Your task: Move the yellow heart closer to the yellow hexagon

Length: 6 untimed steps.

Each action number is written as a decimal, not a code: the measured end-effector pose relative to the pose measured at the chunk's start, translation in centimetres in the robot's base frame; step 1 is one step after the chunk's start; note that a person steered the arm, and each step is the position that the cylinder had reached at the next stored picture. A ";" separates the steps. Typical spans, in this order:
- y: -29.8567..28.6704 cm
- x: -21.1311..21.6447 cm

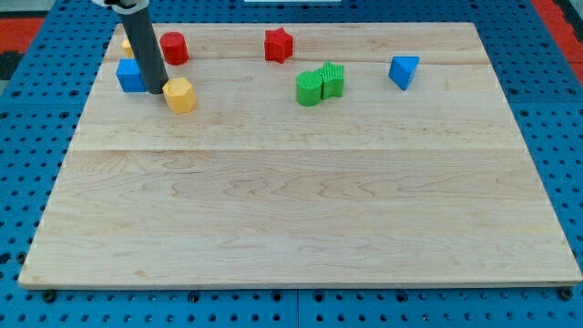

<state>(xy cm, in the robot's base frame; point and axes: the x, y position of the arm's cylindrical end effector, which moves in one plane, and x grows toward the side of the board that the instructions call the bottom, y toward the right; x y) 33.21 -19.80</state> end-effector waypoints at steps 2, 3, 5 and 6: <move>-10.7 2.7; -10.6 -0.1; -8.2 -10.9; -1.2 -9.2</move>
